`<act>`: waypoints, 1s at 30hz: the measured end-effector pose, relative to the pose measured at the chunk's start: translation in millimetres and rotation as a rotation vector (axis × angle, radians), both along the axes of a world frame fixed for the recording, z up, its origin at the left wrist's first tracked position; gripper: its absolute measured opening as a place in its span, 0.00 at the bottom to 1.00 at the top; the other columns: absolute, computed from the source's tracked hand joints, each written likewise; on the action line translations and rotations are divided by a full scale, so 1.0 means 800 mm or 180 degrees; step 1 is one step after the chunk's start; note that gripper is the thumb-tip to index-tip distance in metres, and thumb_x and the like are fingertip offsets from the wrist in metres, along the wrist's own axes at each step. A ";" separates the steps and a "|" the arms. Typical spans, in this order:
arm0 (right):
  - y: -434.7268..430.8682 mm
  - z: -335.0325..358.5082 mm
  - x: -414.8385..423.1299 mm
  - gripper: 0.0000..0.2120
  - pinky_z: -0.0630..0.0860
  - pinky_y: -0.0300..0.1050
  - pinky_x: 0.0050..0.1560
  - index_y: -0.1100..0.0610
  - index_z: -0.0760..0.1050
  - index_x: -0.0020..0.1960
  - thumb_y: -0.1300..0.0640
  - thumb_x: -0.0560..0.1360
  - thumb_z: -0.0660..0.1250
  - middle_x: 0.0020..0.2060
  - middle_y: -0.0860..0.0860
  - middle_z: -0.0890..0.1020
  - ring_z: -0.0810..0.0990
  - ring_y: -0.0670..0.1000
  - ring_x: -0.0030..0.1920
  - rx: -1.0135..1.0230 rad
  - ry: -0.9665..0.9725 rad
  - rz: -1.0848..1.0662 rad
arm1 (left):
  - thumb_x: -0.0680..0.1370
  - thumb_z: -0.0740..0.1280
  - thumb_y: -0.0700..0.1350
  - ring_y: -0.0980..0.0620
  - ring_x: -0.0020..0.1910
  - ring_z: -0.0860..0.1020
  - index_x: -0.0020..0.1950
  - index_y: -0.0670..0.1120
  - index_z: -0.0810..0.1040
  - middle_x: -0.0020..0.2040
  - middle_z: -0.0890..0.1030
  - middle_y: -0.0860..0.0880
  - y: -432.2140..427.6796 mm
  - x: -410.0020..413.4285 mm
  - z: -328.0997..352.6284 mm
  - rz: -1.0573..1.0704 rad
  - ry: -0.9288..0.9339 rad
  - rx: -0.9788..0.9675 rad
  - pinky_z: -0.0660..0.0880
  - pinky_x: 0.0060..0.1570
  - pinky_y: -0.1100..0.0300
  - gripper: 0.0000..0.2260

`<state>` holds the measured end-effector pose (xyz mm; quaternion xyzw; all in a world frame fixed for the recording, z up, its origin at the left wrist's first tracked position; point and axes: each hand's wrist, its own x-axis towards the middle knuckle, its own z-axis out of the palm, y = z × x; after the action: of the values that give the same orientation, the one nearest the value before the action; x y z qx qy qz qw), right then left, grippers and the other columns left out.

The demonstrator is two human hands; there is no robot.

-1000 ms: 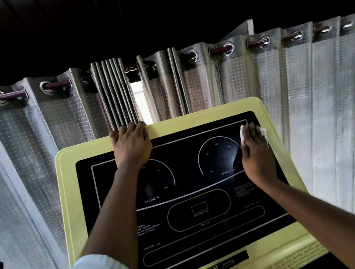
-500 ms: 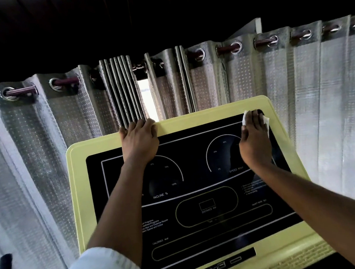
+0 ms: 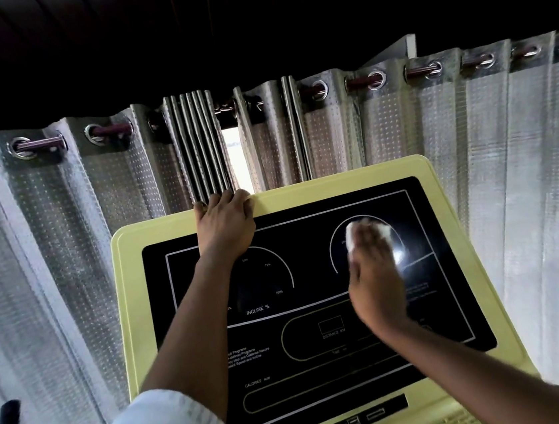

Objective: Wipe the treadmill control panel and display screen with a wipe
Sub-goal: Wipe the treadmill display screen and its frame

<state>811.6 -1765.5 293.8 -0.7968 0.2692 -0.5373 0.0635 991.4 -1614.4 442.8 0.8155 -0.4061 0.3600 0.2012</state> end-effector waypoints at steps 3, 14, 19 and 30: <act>0.002 -0.009 -0.015 0.25 0.58 0.51 0.79 0.56 0.58 0.79 0.55 0.83 0.51 0.79 0.52 0.60 0.55 0.49 0.80 -0.0724 0.0609 0.0596 | 0.84 0.52 0.53 0.45 0.63 0.70 0.64 0.52 0.74 0.61 0.77 0.50 0.000 0.001 0.001 0.0004 -0.0005 0.0020 0.57 0.66 0.45 0.15; 0.035 -0.005 -0.001 0.26 0.54 0.48 0.79 0.55 0.57 0.79 0.58 0.82 0.55 0.79 0.51 0.59 0.54 0.49 0.80 -0.0859 0.0917 0.0940 | 0.84 0.52 0.53 0.44 0.63 0.71 0.63 0.51 0.74 0.61 0.78 0.49 -0.001 0.001 -0.001 0.0009 -0.0051 0.0002 0.57 0.65 0.45 0.16; -0.021 0.064 0.009 0.25 0.55 0.49 0.79 0.55 0.55 0.80 0.58 0.83 0.52 0.79 0.52 0.58 0.54 0.51 0.80 -0.0223 0.0370 0.0430 | 0.83 0.53 0.53 0.45 0.65 0.71 0.67 0.51 0.72 0.63 0.76 0.49 0.007 0.004 -0.001 -0.0070 -0.0110 0.0120 0.58 0.66 0.45 0.16; 0.012 0.076 0.032 0.26 0.54 0.47 0.79 0.57 0.59 0.79 0.60 0.81 0.54 0.78 0.54 0.61 0.58 0.52 0.79 -0.0158 0.0334 0.0500 | 0.81 0.58 0.50 0.42 0.70 0.66 0.66 0.51 0.75 0.70 0.72 0.43 0.128 0.057 -0.030 0.0646 0.0172 -0.1166 0.56 0.73 0.40 0.14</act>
<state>836.8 -1755.8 354.8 -0.8438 0.1954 -0.4947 0.0715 1037.4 -1512.2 418.5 0.8114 -0.2440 0.4243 0.3196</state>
